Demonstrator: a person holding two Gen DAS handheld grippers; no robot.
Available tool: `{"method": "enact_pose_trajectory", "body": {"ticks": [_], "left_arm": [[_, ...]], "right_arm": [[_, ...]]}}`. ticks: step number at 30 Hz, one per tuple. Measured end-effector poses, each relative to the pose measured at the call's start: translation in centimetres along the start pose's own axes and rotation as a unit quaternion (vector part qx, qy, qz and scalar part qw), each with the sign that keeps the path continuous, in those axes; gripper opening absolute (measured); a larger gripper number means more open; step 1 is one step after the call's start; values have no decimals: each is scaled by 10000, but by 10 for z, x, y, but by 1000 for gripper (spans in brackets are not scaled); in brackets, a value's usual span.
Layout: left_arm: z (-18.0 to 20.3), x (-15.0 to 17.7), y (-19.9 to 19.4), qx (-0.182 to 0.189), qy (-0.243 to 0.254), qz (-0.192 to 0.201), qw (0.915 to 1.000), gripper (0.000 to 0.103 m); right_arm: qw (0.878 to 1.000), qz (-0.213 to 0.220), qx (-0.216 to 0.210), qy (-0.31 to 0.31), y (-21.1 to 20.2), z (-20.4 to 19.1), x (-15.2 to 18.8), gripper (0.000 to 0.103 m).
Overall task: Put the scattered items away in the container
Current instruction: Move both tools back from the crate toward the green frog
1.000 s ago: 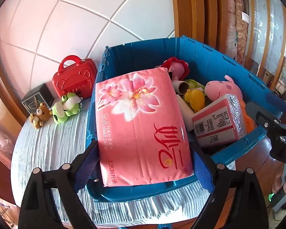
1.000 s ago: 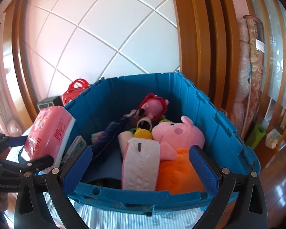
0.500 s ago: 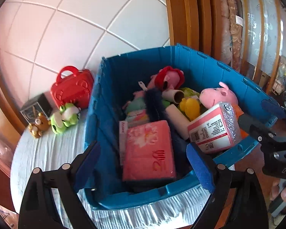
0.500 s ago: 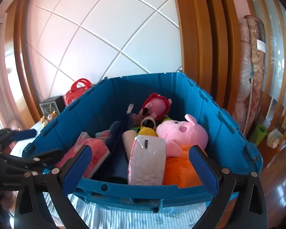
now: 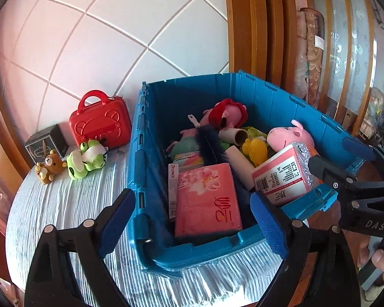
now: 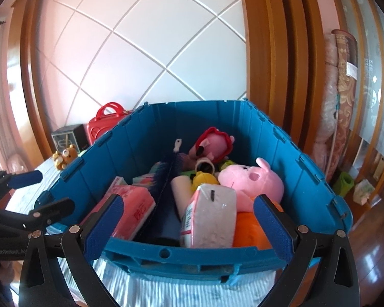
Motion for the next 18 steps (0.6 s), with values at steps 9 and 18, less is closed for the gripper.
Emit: {"method": "enact_pose_trajectory", "body": {"ticks": [9,18], "left_arm": [[-92,23,-28,166,-321,285,9989,92],[-292,101,-26,-464,-1321,-415,9893,92]], "right_arm": [[9994,228,113,-230,-19,-75,-11,103],[9975,244,-426,-500,3,-250,-16,103]]}}
Point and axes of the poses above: each gripper's, at about its wrist camera, not at the fingertips, and y roughly the way its jaws point, z to its right, x to its underside, the point moved 4 cm from there along y, roughly the way its jaws point, and after that the axes turned 5 degrees about -z, right-handed, at the moved point
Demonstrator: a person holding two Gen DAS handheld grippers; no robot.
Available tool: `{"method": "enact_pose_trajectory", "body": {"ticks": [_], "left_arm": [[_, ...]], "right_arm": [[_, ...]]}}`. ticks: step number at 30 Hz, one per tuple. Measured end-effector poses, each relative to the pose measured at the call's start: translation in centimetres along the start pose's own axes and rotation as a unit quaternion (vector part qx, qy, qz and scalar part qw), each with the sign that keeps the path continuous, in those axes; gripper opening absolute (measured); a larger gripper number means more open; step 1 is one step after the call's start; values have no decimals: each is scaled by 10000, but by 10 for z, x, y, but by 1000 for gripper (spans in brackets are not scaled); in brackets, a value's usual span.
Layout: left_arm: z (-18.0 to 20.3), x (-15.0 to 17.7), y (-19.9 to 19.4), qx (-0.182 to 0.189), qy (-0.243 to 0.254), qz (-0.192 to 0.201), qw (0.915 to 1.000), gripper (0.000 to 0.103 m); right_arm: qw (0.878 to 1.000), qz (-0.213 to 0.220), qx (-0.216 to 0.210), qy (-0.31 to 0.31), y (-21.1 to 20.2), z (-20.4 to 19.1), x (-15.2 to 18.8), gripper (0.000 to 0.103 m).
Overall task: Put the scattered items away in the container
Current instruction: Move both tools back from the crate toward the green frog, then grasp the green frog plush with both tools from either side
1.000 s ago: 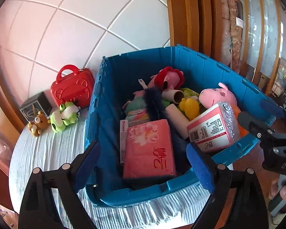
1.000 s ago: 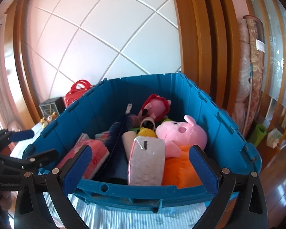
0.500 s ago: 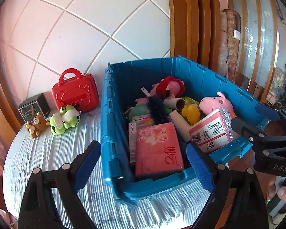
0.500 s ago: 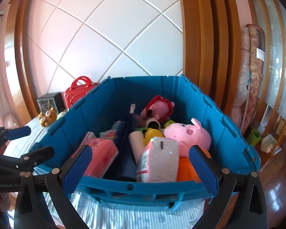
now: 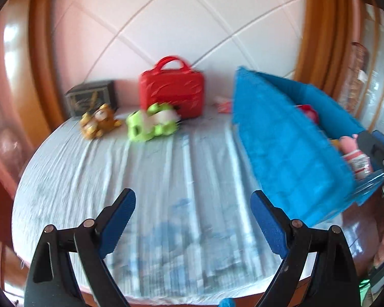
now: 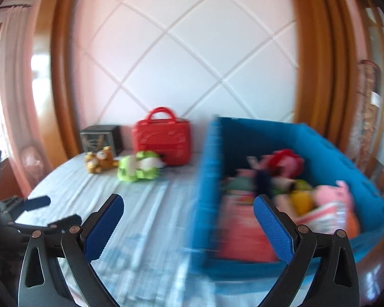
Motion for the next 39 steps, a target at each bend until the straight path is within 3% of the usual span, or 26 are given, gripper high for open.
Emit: {"method": "enact_pose_trajectory", "body": {"ticks": [5,11,15,21,29,39], "left_arm": [[-83,13,17,-246,-293,-206,9991,92],[-124,9,44,-313,-530,-286,9977,92],[-134,-7,66,-399,-675,-331,9964,92],[-131,-52,103,-771,-587,-350,9947,92],[-134,-95,164,-866,-496,-739,9923,92],[-161,-189,254,-766,-191,-759,9940,92]], "right_arm": [[9984,-339,-452,3,38,-80,6,103],[9933,-1027,-488,-221,87,-123,21,103],[9911,-1211,-472,-281,121,-127,19,103],[9862,-1431,-812,-157,191,-116,4,103],[9799,-1719,-1008,-135,275,-105,-24,103],[9765,-2025,-715,165,380,-98,-54,103]]}}
Point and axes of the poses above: each gripper's, at about its wrist camera, not at the fingertips, and y roughly the way its jaws point, z to its right, x to its underside, the point moved 4 cm from there along y, roughly the way its jaws point, and after that the axes turned 5 degrees about -z, right-handed, at the moved point
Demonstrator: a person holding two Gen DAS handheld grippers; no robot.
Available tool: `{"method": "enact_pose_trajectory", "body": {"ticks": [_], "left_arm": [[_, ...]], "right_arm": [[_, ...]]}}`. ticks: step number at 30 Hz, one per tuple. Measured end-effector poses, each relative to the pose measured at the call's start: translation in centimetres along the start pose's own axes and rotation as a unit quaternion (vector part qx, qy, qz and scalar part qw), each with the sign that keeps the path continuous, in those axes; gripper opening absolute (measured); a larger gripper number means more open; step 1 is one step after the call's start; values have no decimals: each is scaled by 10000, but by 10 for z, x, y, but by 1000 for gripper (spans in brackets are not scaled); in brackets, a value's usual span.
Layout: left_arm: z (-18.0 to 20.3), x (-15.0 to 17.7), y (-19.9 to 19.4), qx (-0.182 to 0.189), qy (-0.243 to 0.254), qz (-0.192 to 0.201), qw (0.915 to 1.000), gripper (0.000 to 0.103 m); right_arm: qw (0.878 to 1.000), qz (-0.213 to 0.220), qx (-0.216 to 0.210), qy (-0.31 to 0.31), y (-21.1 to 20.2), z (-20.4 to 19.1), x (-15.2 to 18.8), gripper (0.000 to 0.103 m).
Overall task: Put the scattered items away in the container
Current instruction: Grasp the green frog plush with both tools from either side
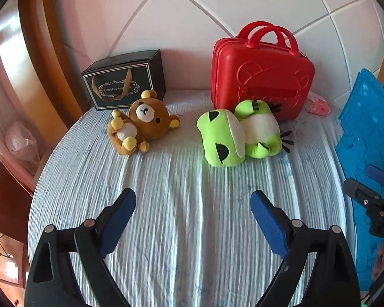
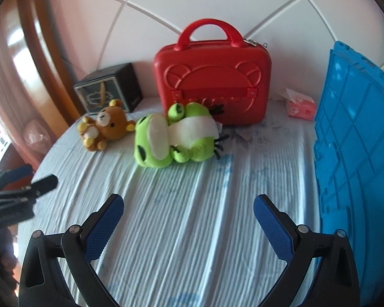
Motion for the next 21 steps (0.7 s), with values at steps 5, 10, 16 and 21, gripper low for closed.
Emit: {"method": "enact_pose_trajectory", "body": {"ticks": [5,10,16,21], "left_arm": [[14,-40,66,157,151,-166,9996,92],[36,-43,140,344,191,-541,9978,92],[54,-34,192,592,197,-846,9945,92],[58,-33,215,643,188,-835,9943,92]], "right_arm": [[9994,-283,-16,219,62,13,-34,103],[9979,-559,84,313,126,25,-56,103],[9967,-726,34,357,177,38,-70,103],[9958,-849,-132,301,205,40,-73,103]]}}
Point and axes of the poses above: each gripper's, at about its wrist camera, not at the fingertips, and y roughly the way its jaws point, z to its right, x to its underside, the point moved 4 cm from there along y, roughly the way its jaws point, and after that the axes turned 5 degrees about -z, right-handed, at the moved point
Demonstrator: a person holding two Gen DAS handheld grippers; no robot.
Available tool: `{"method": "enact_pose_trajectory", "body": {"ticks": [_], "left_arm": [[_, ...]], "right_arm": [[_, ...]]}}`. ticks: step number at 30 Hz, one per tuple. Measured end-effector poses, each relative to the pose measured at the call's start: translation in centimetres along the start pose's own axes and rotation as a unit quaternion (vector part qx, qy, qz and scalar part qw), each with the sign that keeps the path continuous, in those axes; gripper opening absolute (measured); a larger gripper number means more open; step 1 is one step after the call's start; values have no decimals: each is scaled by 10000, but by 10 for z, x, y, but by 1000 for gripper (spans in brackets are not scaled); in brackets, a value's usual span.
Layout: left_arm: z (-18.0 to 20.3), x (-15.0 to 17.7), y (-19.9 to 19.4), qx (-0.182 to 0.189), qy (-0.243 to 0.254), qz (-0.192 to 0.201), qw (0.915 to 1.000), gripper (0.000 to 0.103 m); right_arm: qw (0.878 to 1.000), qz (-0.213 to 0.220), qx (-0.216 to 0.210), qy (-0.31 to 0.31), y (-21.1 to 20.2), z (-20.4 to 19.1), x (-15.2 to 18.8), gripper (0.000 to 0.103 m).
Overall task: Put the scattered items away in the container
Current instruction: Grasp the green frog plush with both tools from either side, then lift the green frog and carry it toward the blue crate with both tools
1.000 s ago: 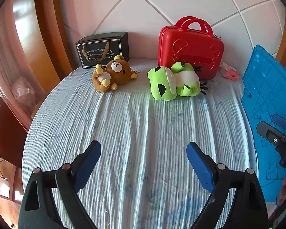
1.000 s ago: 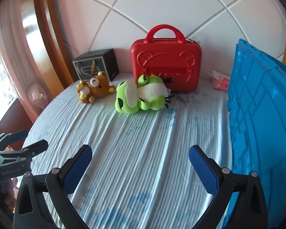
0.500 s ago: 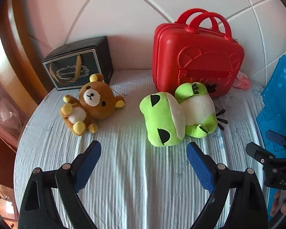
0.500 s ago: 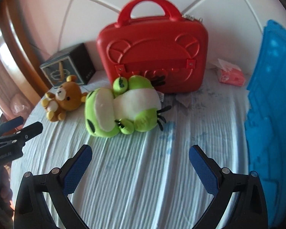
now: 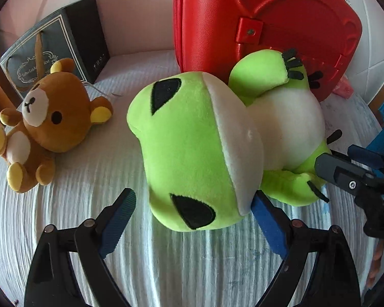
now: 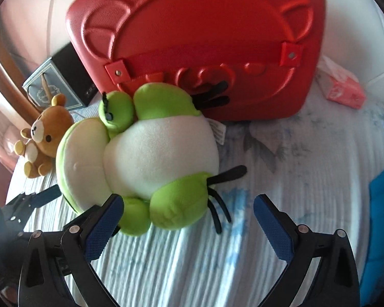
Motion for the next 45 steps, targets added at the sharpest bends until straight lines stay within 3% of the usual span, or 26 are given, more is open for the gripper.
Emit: {"method": "enact_pose_trajectory", "body": {"ticks": [13,17,19,23,31,45], "left_arm": [[6,-15,24,36,192,180,9996,95],[11,-12,20,-14,419,420,9982,83],[15,-8,14,-67,531,504,9973,76],[17,-3,2,-22,552,537,9970,73],[16,25,-66,53,506,924,9944,73],[15,114,-220,-104,385,1603,9863,73]], "right_arm": [[9994,-109,-261,-207,48,-3,-20,103],[9988,-125,-459,-121,58,-2,-24,103],[9981,-89,-585,-163,54,-6,-21,85],[9985,13,-460,-287,39,-14,-17,82],[9965,379,-698,-257,-19,-23,0,82],[9873,1113,-986,-561,-184,-74,84,82]]}}
Point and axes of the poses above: each gripper's, at about its wrist camera, not at the fingertips, and y roughly the way its jaws point, z to its right, x to its underside, the point moved 4 cm from there along y, roughly the way its jaws point, and after that the axes turned 5 degrees about -z, right-handed, at the moved point
